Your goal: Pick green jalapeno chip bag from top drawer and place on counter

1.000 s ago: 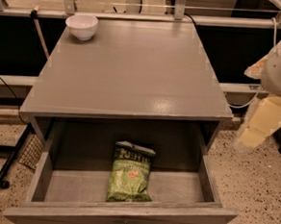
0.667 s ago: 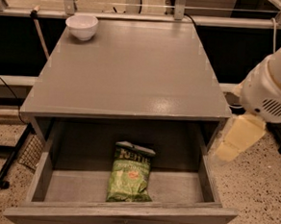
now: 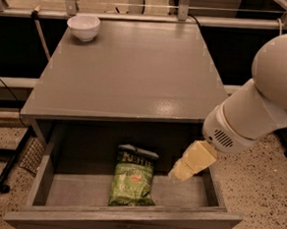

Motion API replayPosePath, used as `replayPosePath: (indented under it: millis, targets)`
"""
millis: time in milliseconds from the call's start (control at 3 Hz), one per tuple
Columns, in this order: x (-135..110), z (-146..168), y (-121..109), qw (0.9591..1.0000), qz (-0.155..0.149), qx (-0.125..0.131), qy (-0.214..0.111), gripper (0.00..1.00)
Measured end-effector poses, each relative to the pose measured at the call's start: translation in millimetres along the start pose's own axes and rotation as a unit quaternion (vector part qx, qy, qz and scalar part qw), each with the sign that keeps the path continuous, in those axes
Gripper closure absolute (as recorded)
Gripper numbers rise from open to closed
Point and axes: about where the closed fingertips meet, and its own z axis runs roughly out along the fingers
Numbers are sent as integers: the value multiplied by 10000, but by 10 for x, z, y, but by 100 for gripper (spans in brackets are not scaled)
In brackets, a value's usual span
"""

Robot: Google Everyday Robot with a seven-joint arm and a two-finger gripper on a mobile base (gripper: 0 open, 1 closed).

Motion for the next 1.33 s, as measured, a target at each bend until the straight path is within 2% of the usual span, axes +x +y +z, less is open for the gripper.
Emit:
replayPosePath:
  millis: [333,667,1000,1333]
  targets:
    - [1,-3,0,10000,-5,3,3,0]
    - [46,277,-43,9982,567,-180,-25,0]
    - [78,583,-82,9916,1256,-306,-20,0]
    - [12,890,-42,9852,1678,-325,99,0]
